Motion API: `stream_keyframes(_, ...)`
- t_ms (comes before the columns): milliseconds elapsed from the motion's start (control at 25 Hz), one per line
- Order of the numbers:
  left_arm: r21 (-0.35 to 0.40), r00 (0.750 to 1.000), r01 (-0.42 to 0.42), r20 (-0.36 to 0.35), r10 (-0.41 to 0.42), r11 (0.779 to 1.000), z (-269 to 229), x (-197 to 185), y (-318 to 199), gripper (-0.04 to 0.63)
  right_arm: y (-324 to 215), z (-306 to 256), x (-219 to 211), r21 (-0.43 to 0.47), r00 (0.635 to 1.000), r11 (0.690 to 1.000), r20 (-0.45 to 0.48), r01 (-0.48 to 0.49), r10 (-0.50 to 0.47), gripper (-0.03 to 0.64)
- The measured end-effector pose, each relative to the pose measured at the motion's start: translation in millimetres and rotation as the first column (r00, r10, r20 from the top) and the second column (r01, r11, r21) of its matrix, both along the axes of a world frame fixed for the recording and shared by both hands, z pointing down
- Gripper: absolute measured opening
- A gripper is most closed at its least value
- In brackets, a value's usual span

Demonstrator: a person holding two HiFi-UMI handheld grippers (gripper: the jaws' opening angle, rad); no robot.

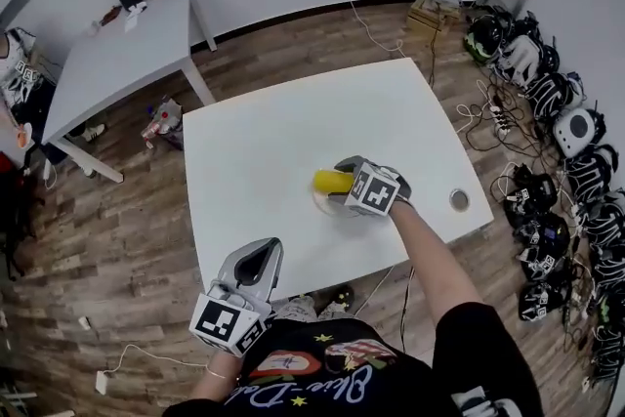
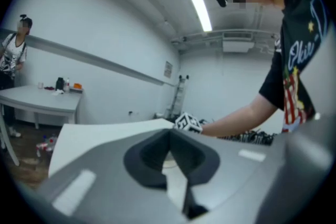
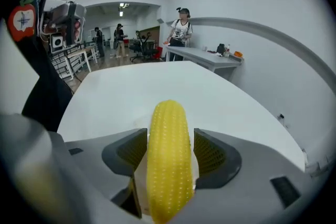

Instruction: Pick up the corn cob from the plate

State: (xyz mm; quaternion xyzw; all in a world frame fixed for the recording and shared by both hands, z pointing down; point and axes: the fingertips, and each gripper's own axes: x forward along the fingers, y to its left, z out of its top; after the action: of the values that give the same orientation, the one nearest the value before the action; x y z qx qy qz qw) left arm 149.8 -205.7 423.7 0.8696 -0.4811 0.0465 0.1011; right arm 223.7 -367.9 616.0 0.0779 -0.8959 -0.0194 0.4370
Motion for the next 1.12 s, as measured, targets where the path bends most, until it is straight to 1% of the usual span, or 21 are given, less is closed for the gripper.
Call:
stream_keyframes(40, -0.005, 1.000, 0.014, -0.003, -0.014, 1.000, 1, -5, 0, -0.003, -2, 6, -1, -0.019, 1.000, 1.000, -0.007, 0.000, 0.000, 0.255)
stream_keyframes(120, -0.010, 1.000, 0.027, 0.001, -0.027, 1.000, 1, -12, -3, -0.003, -5, 10, -4, -0.071, 0.999, 0.997, 0.025, -0.023, 0.025, 0.253)
stream_keyframes(160, -0.012, 1.000, 0.027, 0.005, -0.027, 1.000, 2, -14, -5, -0.003, -5, 11, -5, -0.081, 0.999, 0.996, 0.044, -0.029, 0.033, 0.253)
stream_keyframes(240, -0.014, 1.000, 0.020, 0.010, -0.020, 1.000, 3, -18, -9, -0.003, -7, 11, -8, -0.072, 0.998, 0.997, 0.051, -0.032, 0.036, 0.253)
stream_keyframes(320, -0.014, 1.000, 0.018, 0.011, -0.017, 1.000, 4, -25, -14, -0.003, -9, 9, -9, -0.062, 0.997, 0.996, 0.048, -0.056, 0.059, 0.253)
stream_keyframes(360, -0.012, 1.000, 0.017, 0.009, -0.016, 1.000, 3, -28, -17, -0.003, -10, 6, -10, -0.057, 0.994, 0.995, 0.063, -0.083, 0.086, 0.253)
stream_keyframes(400, -0.007, 1.000, 0.013, 0.008, -0.013, 1.000, 2, -31, -20, -0.003, -11, 0, -9, -0.053, 0.987, 0.991, 0.098, -0.124, 0.128, 0.253)
stream_keyframes(440, 0.000, 1.000, 0.008, 0.006, -0.008, 1.000, 1, -33, -23, -0.003, -12, -10, -7, -0.056, 0.970, 0.982, 0.154, -0.182, 0.188, 0.253)
stream_keyframes(480, 0.009, 1.000, 0.003, 0.005, -0.003, 1.000, -1, -35, -26, -0.003, -13, -22, -3, -0.070, 0.939, 0.965, 0.225, -0.252, 0.261, 0.253)
stream_keyframes(520, 0.018, 1.000, -0.003, 0.002, 0.003, 1.000, -3, -35, -29, -0.003, -13, -37, 3, -0.095, 0.892, 0.941, 0.300, -0.324, 0.338, 0.253)
stream_keyframes(600, 0.033, 1.000, -0.015, -0.006, 0.015, 0.999, -5, -36, -36, -0.003, -8, -68, 17, -0.163, 0.772, 0.885, 0.437, -0.435, 0.460, 0.253)
stream_keyframes(680, 0.043, 0.999, -0.031, -0.012, 0.031, 0.999, -7, -35, -43, -0.003, 3, -99, 28, -0.217, 0.657, 0.842, 0.541, -0.494, 0.525, 0.253)
stream_keyframes(720, 0.047, 0.999, -0.040, -0.011, 0.041, 0.998, -9, -35, -46, -0.003, 9, -113, 32, -0.235, 0.606, 0.825, 0.582, -0.513, 0.543, 0.253)
stream_keyframes(800, 0.059, 0.998, -0.059, -0.009, 0.060, 0.997, -12, -32, -54, -0.003, 24, -139, 37, -0.260, 0.522, 0.801, 0.644, -0.539, 0.560, 0.253)
stream_keyframes(880, 0.075, 0.997, -0.075, -0.004, 0.076, 0.994, -17, -30, -61, -0.003, 39, -162, 39, -0.277, 0.451, 0.785, 0.693, -0.554, 0.563, 0.253)
stream_keyframes(960, 0.083, 0.995, -0.095, 0.004, 0.095, 0.992, -20, -28, -66, -0.003, 53, -178, 39, -0.297, 0.390, 0.773, 0.729, -0.561, 0.563, 0.253)
stream_keyframes(1040, 0.083, 0.993, -0.115, 0.006, 0.115, 0.990, -18, -22, -69, -0.003, 63, -185, 41, -0.317, 0.350, 0.763, 0.745, -0.563, 0.568, 0.253)
stream_keyframes(1120, 0.079, 0.991, -0.132, 0.004, 0.133, 0.988, -16, -13, -72, -0.003, 69, -190, 44, -0.330, 0.335, 0.759, 0.748, -0.561, 0.573, 0.253)
